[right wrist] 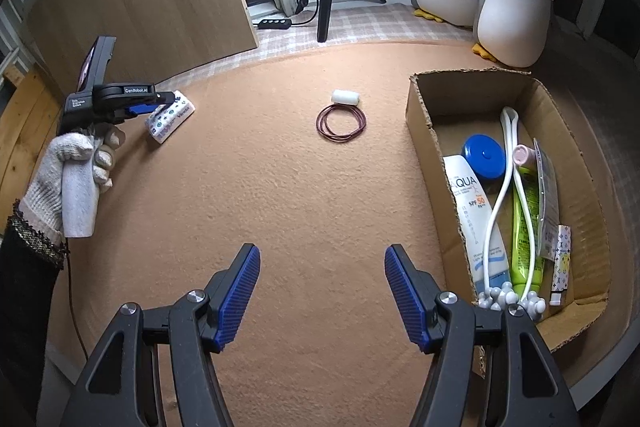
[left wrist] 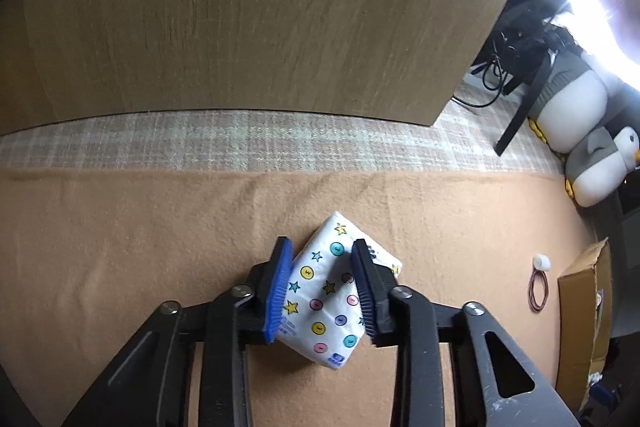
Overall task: Organize objects
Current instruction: 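Move the left tool to the patterned tissue pack and close on it, then lift the tissue pack with the left tool and carry it toward the right tool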
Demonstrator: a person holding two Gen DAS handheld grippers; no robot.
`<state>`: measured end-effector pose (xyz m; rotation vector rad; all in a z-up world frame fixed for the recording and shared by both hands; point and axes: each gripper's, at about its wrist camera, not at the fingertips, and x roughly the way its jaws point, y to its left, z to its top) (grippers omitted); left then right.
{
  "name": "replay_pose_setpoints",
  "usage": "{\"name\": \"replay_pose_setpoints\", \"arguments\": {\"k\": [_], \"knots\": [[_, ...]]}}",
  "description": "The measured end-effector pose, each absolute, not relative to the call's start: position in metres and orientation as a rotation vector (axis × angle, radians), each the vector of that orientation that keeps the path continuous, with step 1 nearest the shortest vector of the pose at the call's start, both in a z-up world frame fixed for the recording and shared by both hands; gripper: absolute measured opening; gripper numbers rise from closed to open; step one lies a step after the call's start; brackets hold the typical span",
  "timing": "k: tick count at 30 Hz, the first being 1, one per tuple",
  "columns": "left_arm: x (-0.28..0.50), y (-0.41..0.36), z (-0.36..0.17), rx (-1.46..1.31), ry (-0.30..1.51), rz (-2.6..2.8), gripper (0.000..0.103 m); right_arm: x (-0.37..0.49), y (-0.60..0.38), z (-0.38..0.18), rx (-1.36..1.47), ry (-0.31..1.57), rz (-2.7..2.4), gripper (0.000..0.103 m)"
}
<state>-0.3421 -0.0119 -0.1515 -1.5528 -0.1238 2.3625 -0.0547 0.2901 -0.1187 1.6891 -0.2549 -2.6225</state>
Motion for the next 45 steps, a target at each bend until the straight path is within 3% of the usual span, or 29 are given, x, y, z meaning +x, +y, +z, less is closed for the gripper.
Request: {"name": "replay_pose_setpoints", "arguments": {"k": [10, 19, 21, 23, 25, 26, 32, 33, 38, 45], "knots": [[-0.306, -0.014, -0.151, -1.527, -0.150, 2.325, 0.026, -0.058, 0.284, -0.119, 1.675, -0.238, -2.613, 0.061], [-0.273, 0.001, -0.140, -1.500, -0.069, 2.302, 0.023, -0.055, 0.286, -0.118, 1.665, -0.237, -2.602, 0.061], [-0.279, -0.003, -0.130, -1.480, -0.146, 2.340, 0.023, -0.053, 0.288, -0.118, 1.663, -0.245, -2.606, 0.061], [-0.290, 0.000, -0.124, -1.480, -0.190, 2.346, 0.029, -0.051, 0.291, -0.119, 1.667, -0.252, -2.607, 0.061], [-0.301, 0.007, -0.125, -1.500, -0.172, 2.351, 0.045, -0.049, 0.293, -0.120, 1.672, -0.257, -2.606, 0.061], [-0.305, 0.009, -0.127, -1.510, -0.171, 2.344, 0.045, -0.048, 0.294, -0.120, 1.674, -0.260, -2.606, 0.061], [-0.323, 0.021, -0.148, -1.597, -0.148, 2.324, 0.043, -0.040, 0.304, -0.119, 1.679, -0.269, -2.617, 0.061], [-0.322, 0.019, -0.152, -1.605, -0.152, 2.319, 0.037, -0.039, 0.306, -0.118, 1.678, -0.270, -2.620, 0.061], [-0.312, 0.014, -0.156, -1.607, -0.185, 2.324, 0.032, -0.038, 0.313, -0.120, 1.678, -0.290, -2.620, 0.061], [-0.265, -0.006, -0.163, -1.607, -0.296, 2.372, 0.031, -0.041, 0.304, -0.122, 1.642, -0.306, -2.588, 0.061]]}}
